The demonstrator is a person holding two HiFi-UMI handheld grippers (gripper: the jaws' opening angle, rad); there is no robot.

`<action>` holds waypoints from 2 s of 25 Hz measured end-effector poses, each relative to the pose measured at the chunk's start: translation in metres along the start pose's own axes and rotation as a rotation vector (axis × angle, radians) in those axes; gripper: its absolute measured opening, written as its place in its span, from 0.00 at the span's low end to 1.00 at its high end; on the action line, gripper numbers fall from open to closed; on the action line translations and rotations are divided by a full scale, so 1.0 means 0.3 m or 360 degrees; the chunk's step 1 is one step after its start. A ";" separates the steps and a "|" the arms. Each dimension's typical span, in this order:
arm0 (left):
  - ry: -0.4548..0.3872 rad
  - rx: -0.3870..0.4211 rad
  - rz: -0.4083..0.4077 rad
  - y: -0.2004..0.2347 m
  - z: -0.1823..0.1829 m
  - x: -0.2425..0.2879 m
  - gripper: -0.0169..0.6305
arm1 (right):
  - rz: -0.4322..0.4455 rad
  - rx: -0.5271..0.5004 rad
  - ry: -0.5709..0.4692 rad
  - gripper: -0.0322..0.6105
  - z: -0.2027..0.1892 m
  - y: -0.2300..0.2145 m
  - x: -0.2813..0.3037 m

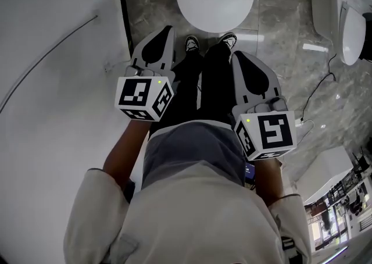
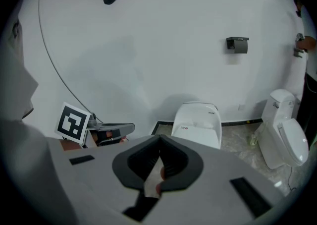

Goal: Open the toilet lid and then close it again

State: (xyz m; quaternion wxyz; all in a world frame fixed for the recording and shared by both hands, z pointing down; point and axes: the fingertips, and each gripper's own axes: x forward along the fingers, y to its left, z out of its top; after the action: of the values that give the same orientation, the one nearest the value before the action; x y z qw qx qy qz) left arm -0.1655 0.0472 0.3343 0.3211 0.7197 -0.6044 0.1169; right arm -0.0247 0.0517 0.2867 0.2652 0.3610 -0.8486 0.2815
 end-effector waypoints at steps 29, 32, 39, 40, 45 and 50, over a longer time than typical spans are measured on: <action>0.0209 -0.0150 0.0118 0.167 -0.376 0.242 0.04 | -0.0002 0.0109 0.0158 0.07 -0.302 -0.189 0.252; 0.0226 -0.0163 0.0130 0.179 -0.409 0.275 0.04 | 0.0002 0.0114 0.0169 0.07 -0.322 -0.196 0.271; 0.0299 -0.0169 0.0167 0.202 -0.516 0.323 0.04 | 0.0025 0.0145 0.0206 0.07 -0.386 -0.203 0.288; 0.0308 -0.0170 0.0174 0.209 -0.529 0.329 0.04 | 0.0029 0.0148 0.0213 0.07 -0.393 -0.204 0.294; 0.0346 -0.0211 0.0208 0.243 -0.601 0.365 0.04 | 0.0045 0.0150 0.0225 0.07 -0.413 -0.206 0.313; 0.0401 -0.0286 0.0225 0.265 -0.689 0.412 0.04 | 0.0044 0.0154 0.0229 0.07 -0.425 -0.210 0.313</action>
State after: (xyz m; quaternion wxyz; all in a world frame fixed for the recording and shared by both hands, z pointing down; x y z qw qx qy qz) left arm -0.1653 0.0686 0.5870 0.4484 0.6235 -0.6164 0.1739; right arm -0.0015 0.0569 0.4553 0.3038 0.3404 -0.8176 0.3512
